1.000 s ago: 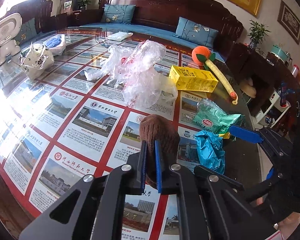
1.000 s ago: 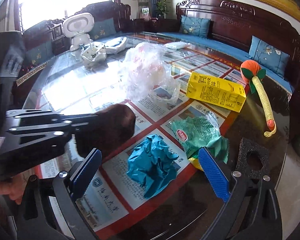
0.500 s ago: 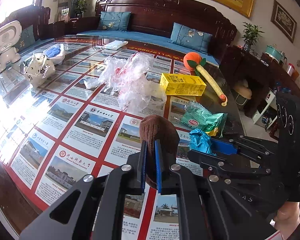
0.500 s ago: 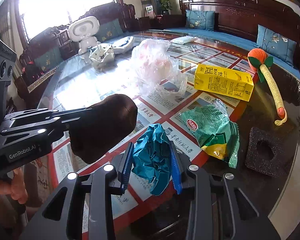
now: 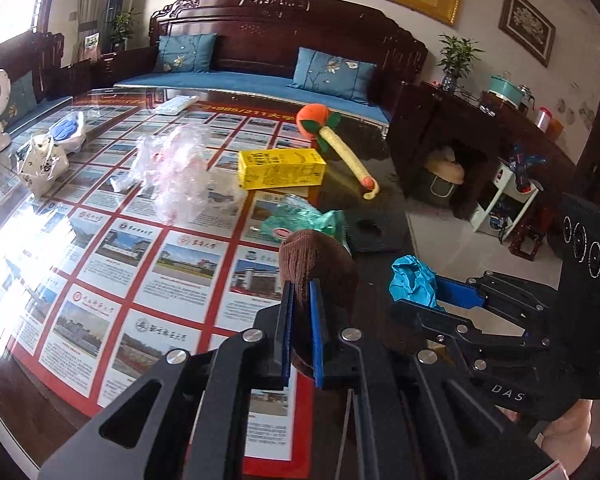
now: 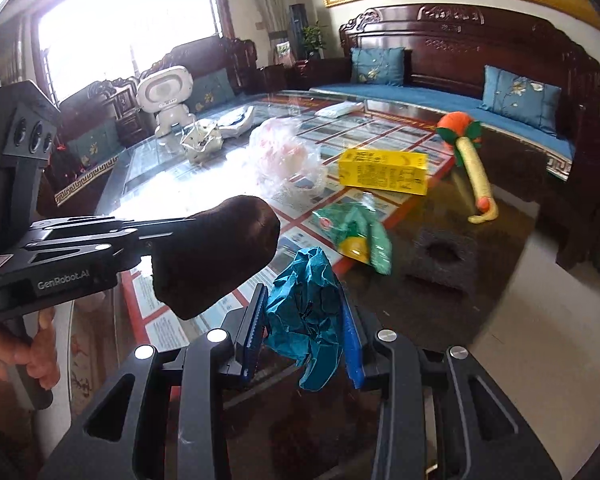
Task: Collect trash
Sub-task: 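Carry both to the yellow bucket, open left gripper while right releases the blue plastic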
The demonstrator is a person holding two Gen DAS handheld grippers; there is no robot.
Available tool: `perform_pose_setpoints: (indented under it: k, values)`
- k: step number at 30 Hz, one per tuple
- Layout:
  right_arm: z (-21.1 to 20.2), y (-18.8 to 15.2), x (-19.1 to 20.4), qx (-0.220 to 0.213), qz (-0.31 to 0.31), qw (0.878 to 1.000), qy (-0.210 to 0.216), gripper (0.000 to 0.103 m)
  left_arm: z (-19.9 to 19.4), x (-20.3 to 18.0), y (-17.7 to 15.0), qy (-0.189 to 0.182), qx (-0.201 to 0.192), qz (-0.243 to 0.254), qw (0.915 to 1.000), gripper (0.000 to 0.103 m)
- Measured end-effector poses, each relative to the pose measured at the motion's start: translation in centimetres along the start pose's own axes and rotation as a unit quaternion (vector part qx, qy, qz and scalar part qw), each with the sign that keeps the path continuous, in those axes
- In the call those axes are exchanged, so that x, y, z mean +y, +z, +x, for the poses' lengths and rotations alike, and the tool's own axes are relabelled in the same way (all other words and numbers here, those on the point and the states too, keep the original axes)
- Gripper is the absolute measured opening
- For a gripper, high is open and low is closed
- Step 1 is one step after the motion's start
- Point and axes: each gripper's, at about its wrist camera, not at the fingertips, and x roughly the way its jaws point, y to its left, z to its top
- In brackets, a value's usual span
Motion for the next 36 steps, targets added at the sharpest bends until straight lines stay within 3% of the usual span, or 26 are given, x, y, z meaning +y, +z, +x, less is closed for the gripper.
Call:
perform_pose_setpoints:
  k: [10, 17, 22, 24, 26, 36]
  values:
    - [-10.0, -7.4, -7.4, -0.014, 0.067, 0.995, -0.077, 0.034, 2.5, -12.2, -1.3, -0.079, 0.032, 0.065, 0.9942, 0.008]
    - [-14.9, -14.2, -12.9, 0.007, 0.130, 0.982, -0.138, 0.034, 6.2, -21.0, -3.8, -0.133, 0.080, 0.114, 0.9812, 0.008]
    - [-16.1, -17.8, -15.6, 0.033, 0.158, 0.973, -0.166, 0.035, 9.2, -25.6, -5.9, -0.159, 0.119, 0.134, 0.9709, 0.008]
    - [-15.9, -18.8, -16.7, 0.050, 0.161, 0.971, -0.171, 0.044, 10.4, -27.0, -6.8, -0.161, 0.136, 0.141, 0.9673, 0.008]
    - [-15.9, -19.8, -17.5, 0.053, 0.164, 0.969, -0.176, 0.068, 11.5, -28.0, -7.6, -0.164, 0.154, 0.144, 0.9637, 0.008]
    - [-17.6, -23.1, -20.4, 0.036, 0.215, 0.959, -0.183, 0.075, 15.4, -30.9, -10.5, -0.160, 0.209, 0.163, 0.9509, 0.008]
